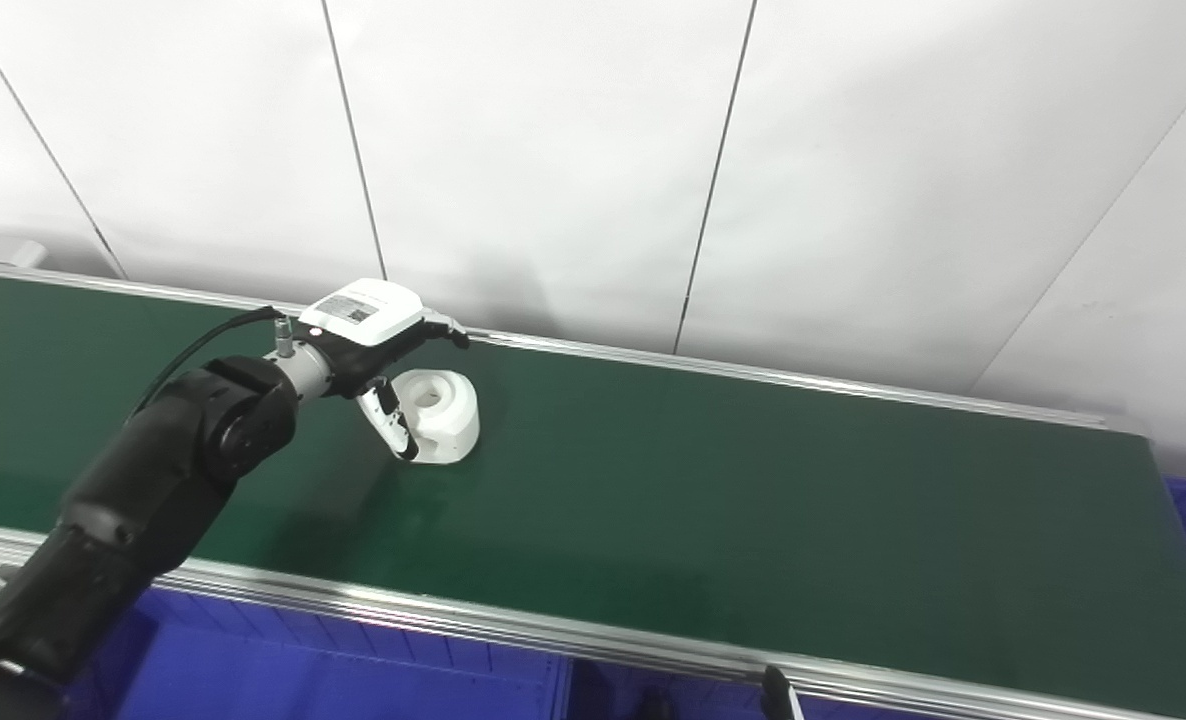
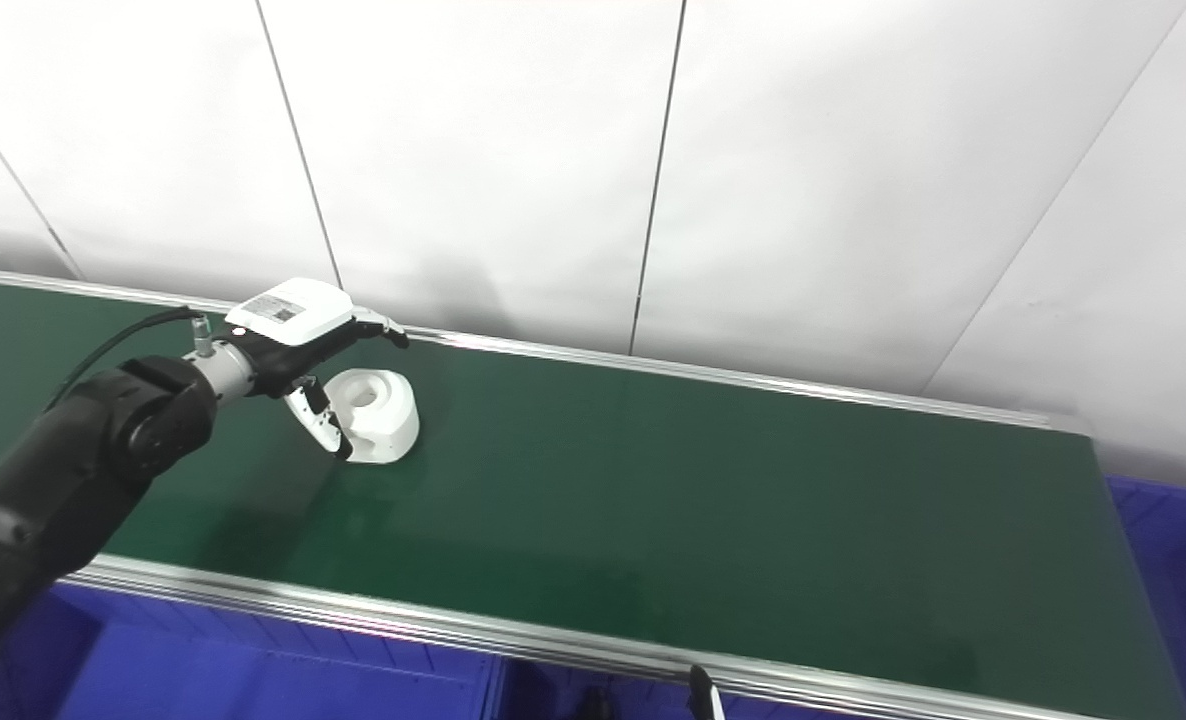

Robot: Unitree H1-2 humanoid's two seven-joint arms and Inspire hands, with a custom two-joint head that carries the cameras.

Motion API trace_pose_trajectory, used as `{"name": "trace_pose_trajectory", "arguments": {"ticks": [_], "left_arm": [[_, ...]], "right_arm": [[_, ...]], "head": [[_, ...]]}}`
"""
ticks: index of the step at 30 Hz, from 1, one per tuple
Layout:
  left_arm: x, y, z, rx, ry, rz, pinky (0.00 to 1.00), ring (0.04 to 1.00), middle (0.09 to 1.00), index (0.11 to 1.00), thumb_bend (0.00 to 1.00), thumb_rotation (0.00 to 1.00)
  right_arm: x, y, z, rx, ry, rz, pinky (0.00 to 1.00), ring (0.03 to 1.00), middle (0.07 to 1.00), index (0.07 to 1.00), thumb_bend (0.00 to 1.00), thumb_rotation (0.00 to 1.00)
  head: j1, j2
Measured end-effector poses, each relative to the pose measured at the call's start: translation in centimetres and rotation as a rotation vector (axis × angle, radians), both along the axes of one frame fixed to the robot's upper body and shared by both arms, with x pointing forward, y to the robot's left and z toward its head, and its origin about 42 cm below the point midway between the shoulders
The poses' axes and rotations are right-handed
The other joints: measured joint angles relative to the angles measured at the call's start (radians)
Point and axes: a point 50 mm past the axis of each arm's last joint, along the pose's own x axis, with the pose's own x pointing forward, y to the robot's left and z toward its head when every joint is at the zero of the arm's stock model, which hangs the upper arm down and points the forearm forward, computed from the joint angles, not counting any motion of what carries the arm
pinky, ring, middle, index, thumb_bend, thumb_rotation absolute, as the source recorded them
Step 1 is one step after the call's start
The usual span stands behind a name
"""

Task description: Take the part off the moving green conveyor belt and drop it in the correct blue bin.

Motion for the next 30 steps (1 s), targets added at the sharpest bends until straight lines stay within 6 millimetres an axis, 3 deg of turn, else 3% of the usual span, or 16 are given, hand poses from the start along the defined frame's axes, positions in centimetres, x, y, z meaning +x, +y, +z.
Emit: {"name": "trace_pose_trajectory", "arguments": {"ticks": [5, 11, 14, 17, 23, 25, 26, 29, 30], "left_arm": [[0.4, -0.8, -1.4, -0.030, -0.022, 0.014, 0.81, 0.848, 0.857, 0.832, 1.00, 0.19], [0.0, -4.3, -3.2, -0.089, 0.052, -0.027, 0.75, 0.813, 0.820, 0.810, 1.00, 0.25], [0.2, -5.2, -3.1, -0.102, 0.058, -0.034, 0.70, 0.781, 0.796, 0.782, 1.00, 0.25], [0.3, -5.8, -3.2, -0.127, 0.073, -0.023, 0.59, 0.705, 0.751, 0.724, 1.00, 0.23], [0.2, -6.7, -3.5, -0.208, 0.115, -0.004, 0.56, 0.679, 0.727, 0.695, 1.00, 0.22], [0.1, -7.0, -3.6, -0.224, 0.120, -0.008, 0.50, 0.613, 0.668, 0.613, 0.93, 0.07], [0.0, -7.1, -3.6, -0.224, 0.113, -0.012, 0.44, 0.514, 0.595, 0.548, 0.71, 0.02], [-0.2, -8.0, -4.0, -0.164, 0.048, -0.060, 0.36, 0.412, 0.523, 0.517, 0.53, 0.00], [-0.3, -8.3, -4.1, -0.142, 0.020, -0.074, 0.35, 0.396, 0.512, 0.518, 0.52, 0.00]], "right_arm": [[-0.1, 0.1, 0.0, 0.000, 0.002, 0.000, 1.00, 1.000, 1.000, 1.000, 0.87, 1.00], [-0.1, 0.3, 0.0, -0.006, -0.002, 0.004, 1.00, 1.000, 1.000, 1.000, 0.87, 1.00], [0.0, 0.5, 0.1, -0.006, -0.004, 0.004, 1.00, 1.000, 1.000, 1.000, 0.87, 1.00], [0.0, 0.7, 0.1, -0.001, -0.004, 0.002, 1.00, 1.000, 1.000, 1.000, 0.86, 1.00], [0.0, 0.8, 0.1, 0.001, -0.003, 0.000, 1.00, 1.000, 1.000, 1.000, 0.87, 1.00], [-0.1, 0.8, 0.1, 0.003, -0.003, -0.002, 1.00, 1.000, 1.000, 1.000, 0.86, 1.00], [-0.1, 0.8, 0.1, 0.003, -0.003, -0.002, 1.00, 1.000, 1.000, 1.000, 0.85, 1.00], [-0.1, 0.9, 0.1, 0.004, -0.003, -0.001, 1.00, 1.000, 1.000, 1.000, 0.86, 1.00], [-0.1, 0.8, 0.1, 0.004, -0.003, 0.000, 1.00, 1.000, 1.000, 1.000, 0.86, 1.00]], "head": [[-0.008, 0.005], [-0.014, 0.009], [-0.017, 0.009], [-0.023, 0.009], [-0.031, 0.011], [-0.032, 0.015], [-0.032, 0.015], [-0.032, 0.015], [-0.034, 0.017]]}}
